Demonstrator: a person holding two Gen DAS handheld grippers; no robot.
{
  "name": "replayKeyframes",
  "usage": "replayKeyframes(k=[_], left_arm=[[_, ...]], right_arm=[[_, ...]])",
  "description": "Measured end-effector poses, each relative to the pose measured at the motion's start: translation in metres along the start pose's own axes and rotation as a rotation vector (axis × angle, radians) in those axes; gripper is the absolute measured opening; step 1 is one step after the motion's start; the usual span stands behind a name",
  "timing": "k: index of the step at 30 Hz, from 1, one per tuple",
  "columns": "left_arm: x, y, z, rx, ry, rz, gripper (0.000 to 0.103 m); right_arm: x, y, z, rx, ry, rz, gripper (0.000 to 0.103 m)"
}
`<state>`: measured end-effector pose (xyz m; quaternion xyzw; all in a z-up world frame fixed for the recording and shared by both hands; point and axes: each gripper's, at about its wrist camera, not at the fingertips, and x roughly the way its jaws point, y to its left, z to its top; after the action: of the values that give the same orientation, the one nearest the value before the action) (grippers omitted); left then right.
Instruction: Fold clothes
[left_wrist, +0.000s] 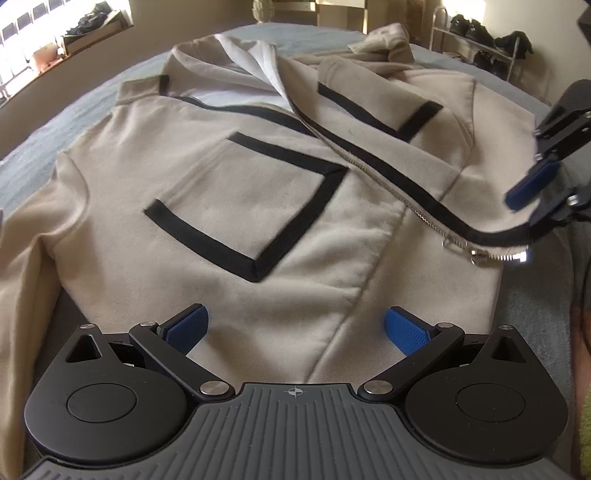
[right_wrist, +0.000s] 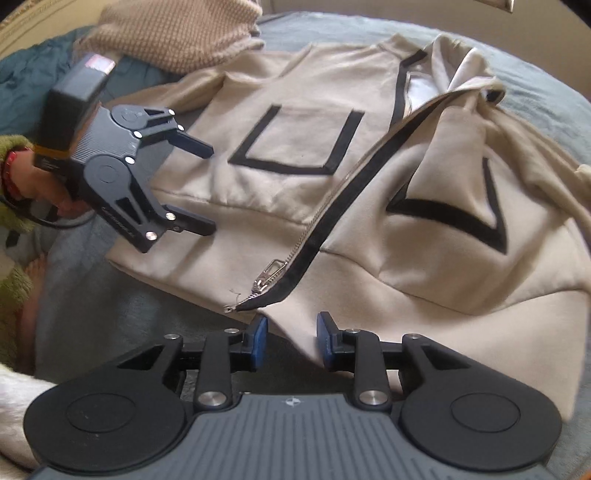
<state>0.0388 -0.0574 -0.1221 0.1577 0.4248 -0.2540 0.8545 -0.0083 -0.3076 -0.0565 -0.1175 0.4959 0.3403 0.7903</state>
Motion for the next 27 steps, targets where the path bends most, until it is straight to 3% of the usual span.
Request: replayKeyframes(k=[2, 6, 12, 17, 22, 25, 27], left_arm=[[-0.006, 0.004, 0.004, -0.012, -0.024, 0.008, 0.103], [-0.011, 0.004, 0.018, -0.004, -0.072, -0.014, 0.103], [-0.008, -0.009, 0.038, 0.05, -0.114, -0.046, 0.103], [-0.009, 0.004, 0.044, 0.009, -0.127, -0.037, 0.103], [-0.005, 0.037, 0.042, -0.078, -0.106, 0.006, 0.103], [0.0, 0.055, 0.042, -0.13, -0.088, 0.028, 0.102], [0.003, 0.064, 0.043, -0.156, -0.08, 0.039, 0.102]], right_arm=[[-0.018, -0.006, 0.002, 0.036, -0.032, 0.023, 0.031], [-0.062, -0.04, 0.019, 0.231, -0.214, 0.09, 0.031], [-0.082, -0.104, 0.077, 0.533, -0.434, 0.147, 0.042], [-0.043, -0.179, 0.125, 0.878, -0.468, 0.234, 0.047], [0.029, -0.26, 0.149, 1.208, -0.423, 0.229, 0.048], [0.069, -0.298, 0.154, 1.354, -0.4, 0.236, 0.048], [0.09, -0.311, 0.161, 1.384, -0.377, 0.253, 0.048]])
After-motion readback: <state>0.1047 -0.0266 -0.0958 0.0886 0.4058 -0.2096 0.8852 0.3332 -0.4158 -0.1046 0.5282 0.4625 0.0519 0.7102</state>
